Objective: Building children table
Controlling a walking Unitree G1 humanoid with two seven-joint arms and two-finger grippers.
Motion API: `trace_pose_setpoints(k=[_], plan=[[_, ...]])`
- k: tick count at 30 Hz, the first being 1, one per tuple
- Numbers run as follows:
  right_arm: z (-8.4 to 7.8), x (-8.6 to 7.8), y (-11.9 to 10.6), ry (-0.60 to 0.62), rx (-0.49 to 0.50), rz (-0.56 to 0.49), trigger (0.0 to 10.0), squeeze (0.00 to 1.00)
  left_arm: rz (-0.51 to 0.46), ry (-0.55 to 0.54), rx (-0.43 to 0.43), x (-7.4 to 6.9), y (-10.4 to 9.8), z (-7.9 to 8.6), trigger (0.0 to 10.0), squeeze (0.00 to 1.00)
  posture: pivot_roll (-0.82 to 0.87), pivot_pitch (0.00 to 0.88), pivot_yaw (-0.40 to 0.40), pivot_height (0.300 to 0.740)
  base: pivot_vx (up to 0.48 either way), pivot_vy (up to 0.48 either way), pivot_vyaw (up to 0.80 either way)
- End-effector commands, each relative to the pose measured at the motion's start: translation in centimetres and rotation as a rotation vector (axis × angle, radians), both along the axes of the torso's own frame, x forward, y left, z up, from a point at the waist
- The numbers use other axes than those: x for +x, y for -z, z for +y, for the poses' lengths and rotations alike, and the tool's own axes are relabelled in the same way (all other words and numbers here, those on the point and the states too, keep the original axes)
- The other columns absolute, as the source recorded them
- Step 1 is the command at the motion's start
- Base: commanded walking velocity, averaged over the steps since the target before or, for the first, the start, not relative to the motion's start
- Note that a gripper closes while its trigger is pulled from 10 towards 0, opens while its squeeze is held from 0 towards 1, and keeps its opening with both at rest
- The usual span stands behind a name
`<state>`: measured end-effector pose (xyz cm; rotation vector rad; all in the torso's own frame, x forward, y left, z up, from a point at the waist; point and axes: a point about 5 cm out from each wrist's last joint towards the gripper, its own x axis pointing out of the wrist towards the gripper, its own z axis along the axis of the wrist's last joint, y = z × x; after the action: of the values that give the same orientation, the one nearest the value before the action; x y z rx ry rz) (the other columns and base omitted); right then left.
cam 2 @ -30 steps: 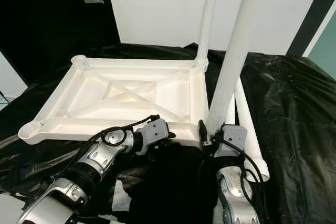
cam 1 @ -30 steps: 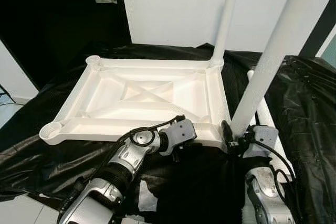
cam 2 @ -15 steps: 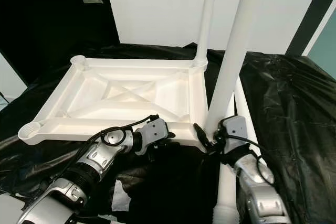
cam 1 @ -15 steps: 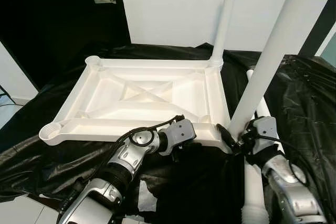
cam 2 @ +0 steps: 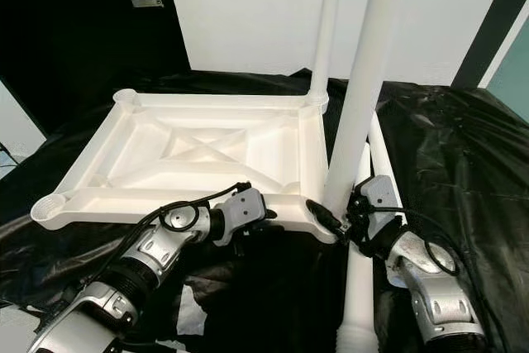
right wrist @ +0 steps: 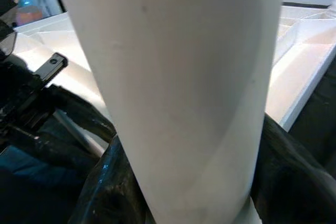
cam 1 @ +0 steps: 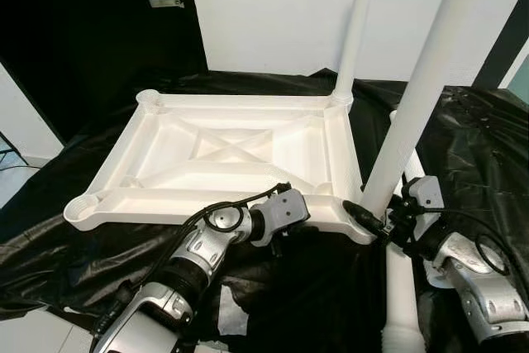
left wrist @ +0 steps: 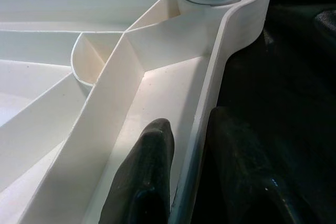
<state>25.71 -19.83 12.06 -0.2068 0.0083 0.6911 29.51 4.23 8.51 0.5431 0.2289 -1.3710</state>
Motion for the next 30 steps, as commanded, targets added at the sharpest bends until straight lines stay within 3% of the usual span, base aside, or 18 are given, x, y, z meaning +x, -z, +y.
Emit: trace_pose_setpoints(k=[1, 7, 9, 12, 13, 16, 22, 27, 28, 29, 30], plan=[[-1.0, -0.1, 0.3, 0.012, -0.046, 0.028, 0.0, 0.0, 0.159, 0.0, 0.141, -1.7, 3.9, 1.9, 10.0, 0.0, 0.01, 0.0, 0.012, 0.74, 0.0, 0.0, 0.0], [-1.0, -0.4, 0.9, 0.043, 0.0, 0.07, 0.0, 0.0, 0.159, -0.002, 0.139, -1.7, 3.9, 1.9, 10.0, 0.0, 0.01, 0.0, 0.008, 0.74, 0.0, 0.0, 0.0], [-0.5, -0.6, 1.3, 0.127, 0.053, 0.062, 0.0, 0.0, 0.16, -0.003, 0.137, -1.7, 4.0, 1.9, 10.0, 0.0, 0.01, 0.0, 0.004, 0.74, 0.0, 0.0, 0.0], [0.3, -1.0, 1.8, 0.422, 0.146, -0.015, 0.0, 0.0, 0.162, -0.005, 0.135, -1.8, 4.0, 1.8, 10.0, 0.0, 0.02, 0.0, 0.002, 0.74, 0.0, 0.0, 0.0], [0.3, -1.0, 1.8, 0.422, 0.146, -0.015, 0.0, 0.0, 0.162, -0.005, 0.135, -1.8, 4.0, 1.8, 10.0, 0.0, 0.02, 0.0, 0.002, 0.74, 0.0, 0.0, 0.0], [0.8, -1.8, 2.0, 0.599, 0.185, -0.059, 0.0, 0.0, 0.16, -0.007, 0.134, -1.7, 3.9, 1.9, 10.0, 0.0, 0.02, 0.0, 0.002, 0.74, 0.0, 0.0, 0.0], [1.8, -2.8, 2.3, 0.714, 0.239, -0.06, 0.0, 0.0, 0.158, -0.011, 0.139, -1.6, 3.9, 2.1, 10.0, 0.0, 0.02, 0.0, 0.011, 0.74, 0.0, 0.0, 0.0], [2.0, -2.4, 2.2, 0.734, 0.225, -0.069, 0.0, 0.0, 0.159, -0.004, 0.141, -1.6, 3.9, 2.0, 10.0, 0.0, 0.02, 0.0, 0.01, 0.74, 0.0, 0.0, 0.0], [2.3, -2.3, 2.2, 0.719, 0.216, -0.067, 2.1, 0.0, 0.158, -0.005, 0.14, -1.6, 3.8, 2.0, 10.0, 0.0, 0.02, 0.0, 0.01, 0.74, 0.0, 0.0, 0.0], [2.3, -2.3, 2.2, 0.719, 0.216, -0.067, 2.1, 0.0, 0.158, -0.005, 0.14, -1.6, 3.8, 2.0, 10.0, 0.0, 0.02, 0.0, 0.01, 0.74, 0.0, 0.0, 0.0], [2.7, -2.2, 2.2, 0.682, 0.201, -0.071, 10.0, 0.0, 0.158, -0.006, 0.139, -1.6, 3.8, 2.0, 10.0, 0.0, 0.02, 0.0, 0.01, 0.74, 0.0, 0.0, 0.0]])
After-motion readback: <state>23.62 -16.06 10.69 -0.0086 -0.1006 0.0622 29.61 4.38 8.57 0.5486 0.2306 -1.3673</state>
